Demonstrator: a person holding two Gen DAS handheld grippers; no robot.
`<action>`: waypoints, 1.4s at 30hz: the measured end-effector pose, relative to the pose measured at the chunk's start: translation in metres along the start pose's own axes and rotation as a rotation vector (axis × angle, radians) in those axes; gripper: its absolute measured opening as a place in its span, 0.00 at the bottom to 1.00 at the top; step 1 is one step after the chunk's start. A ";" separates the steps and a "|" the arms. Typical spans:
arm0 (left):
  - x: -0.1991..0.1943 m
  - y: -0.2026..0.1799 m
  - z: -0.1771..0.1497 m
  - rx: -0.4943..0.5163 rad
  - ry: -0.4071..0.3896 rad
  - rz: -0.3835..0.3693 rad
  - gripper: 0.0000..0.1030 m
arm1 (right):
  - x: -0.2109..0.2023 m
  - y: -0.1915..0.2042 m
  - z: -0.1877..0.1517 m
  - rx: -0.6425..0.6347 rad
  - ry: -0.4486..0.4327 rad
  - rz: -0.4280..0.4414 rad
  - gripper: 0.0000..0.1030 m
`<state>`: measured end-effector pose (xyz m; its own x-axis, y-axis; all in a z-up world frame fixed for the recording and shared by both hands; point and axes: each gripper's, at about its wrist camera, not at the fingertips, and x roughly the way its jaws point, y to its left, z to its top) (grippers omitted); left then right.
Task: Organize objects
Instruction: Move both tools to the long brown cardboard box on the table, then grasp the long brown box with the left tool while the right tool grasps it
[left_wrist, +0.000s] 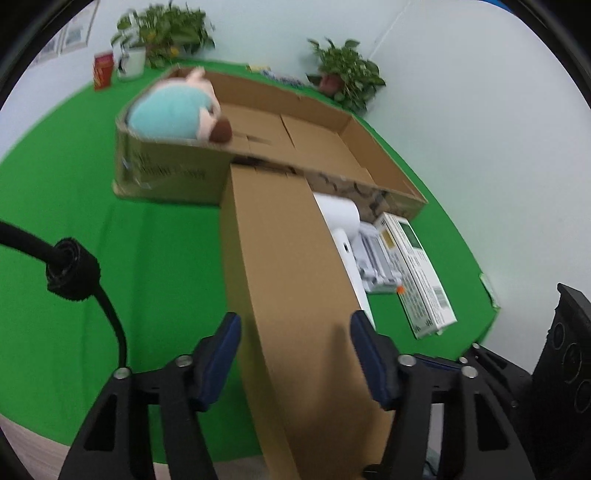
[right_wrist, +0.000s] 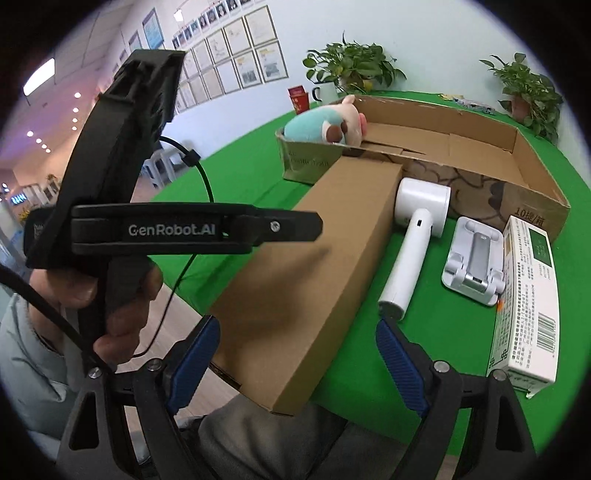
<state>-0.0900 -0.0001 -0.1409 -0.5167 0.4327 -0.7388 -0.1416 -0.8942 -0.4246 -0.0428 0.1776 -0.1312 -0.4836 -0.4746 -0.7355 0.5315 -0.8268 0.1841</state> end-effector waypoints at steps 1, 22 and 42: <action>0.004 0.002 -0.001 -0.007 0.010 0.002 0.51 | 0.003 0.002 0.000 0.002 0.006 -0.003 0.84; 0.006 0.021 -0.009 -0.091 0.044 -0.121 0.46 | 0.031 0.020 0.009 0.025 0.080 -0.145 0.88; 0.008 0.016 -0.009 -0.095 0.063 -0.110 0.47 | 0.033 0.019 0.004 0.030 0.069 -0.170 0.88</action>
<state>-0.0891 -0.0096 -0.1587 -0.4476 0.5369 -0.7151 -0.1130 -0.8273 -0.5503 -0.0514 0.1447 -0.1493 -0.5154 -0.3063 -0.8003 0.4244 -0.9026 0.0721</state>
